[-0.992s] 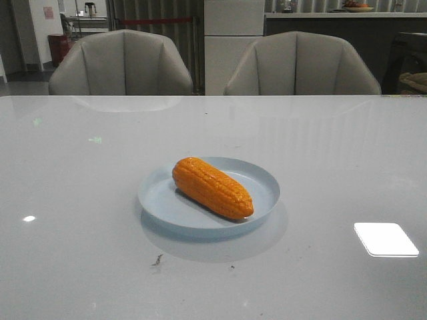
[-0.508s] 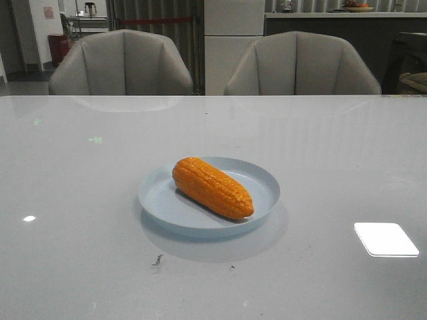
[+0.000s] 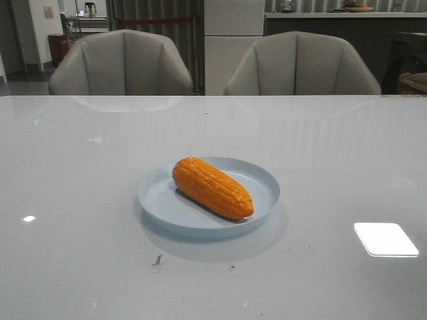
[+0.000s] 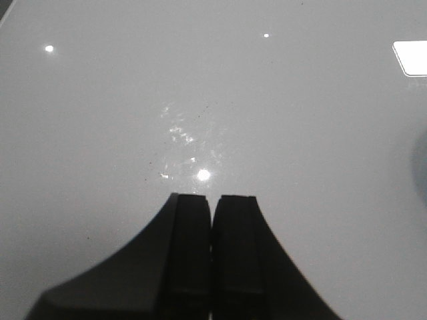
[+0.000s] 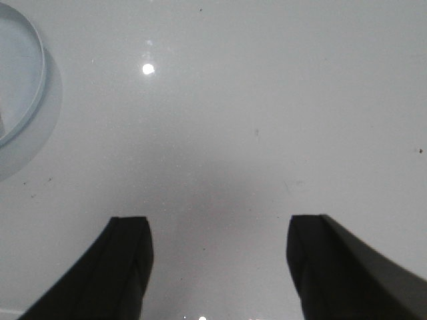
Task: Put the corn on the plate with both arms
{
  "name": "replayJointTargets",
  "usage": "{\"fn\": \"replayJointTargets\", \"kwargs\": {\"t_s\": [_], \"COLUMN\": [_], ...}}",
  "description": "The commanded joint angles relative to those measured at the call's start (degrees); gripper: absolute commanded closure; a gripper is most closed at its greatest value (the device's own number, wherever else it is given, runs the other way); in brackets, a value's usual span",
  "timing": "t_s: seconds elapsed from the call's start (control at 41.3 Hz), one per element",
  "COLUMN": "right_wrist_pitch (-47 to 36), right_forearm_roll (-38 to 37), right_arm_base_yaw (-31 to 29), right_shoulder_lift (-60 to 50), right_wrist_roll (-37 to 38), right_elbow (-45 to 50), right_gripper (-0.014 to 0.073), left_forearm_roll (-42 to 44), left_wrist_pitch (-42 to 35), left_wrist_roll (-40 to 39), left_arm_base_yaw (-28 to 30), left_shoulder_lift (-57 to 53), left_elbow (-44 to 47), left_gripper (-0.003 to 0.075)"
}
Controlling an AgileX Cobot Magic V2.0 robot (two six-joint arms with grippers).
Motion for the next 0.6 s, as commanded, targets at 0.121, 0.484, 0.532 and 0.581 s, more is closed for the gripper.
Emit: {"fn": "replayJointTargets", "kwargs": {"t_s": [0.121,0.484,0.532,0.581], "right_wrist_pitch": [-3.01,-3.01,-3.01,-3.01], "right_forearm_roll": [0.42,0.42,0.42,0.42], "right_arm_base_yaw": [-0.45,-0.45,-0.45,-0.45], "right_shoulder_lift": [-0.44,-0.44,-0.44,-0.44], "right_wrist_roll": [-0.49,-0.49,-0.49,-0.49], "right_elbow": [-1.44,-1.44,-1.44,-1.44], "right_gripper": [0.0053,0.0053,0.0053,0.0053], "left_forearm_roll": [-0.24,-1.2,-1.2,-1.2], "left_wrist_pitch": [-4.08,-4.3,-5.27,-6.68], "left_wrist_roll": [0.03,0.03,0.03,0.03], "left_arm_base_yaw": [-0.09,-0.09,-0.09,-0.09], "left_shoulder_lift": [-3.99,-24.6,-27.64,-30.99], "left_elbow": [-1.52,-0.73,0.29,1.99], "left_gripper": [0.0626,0.0626,0.0626,0.0626]}}
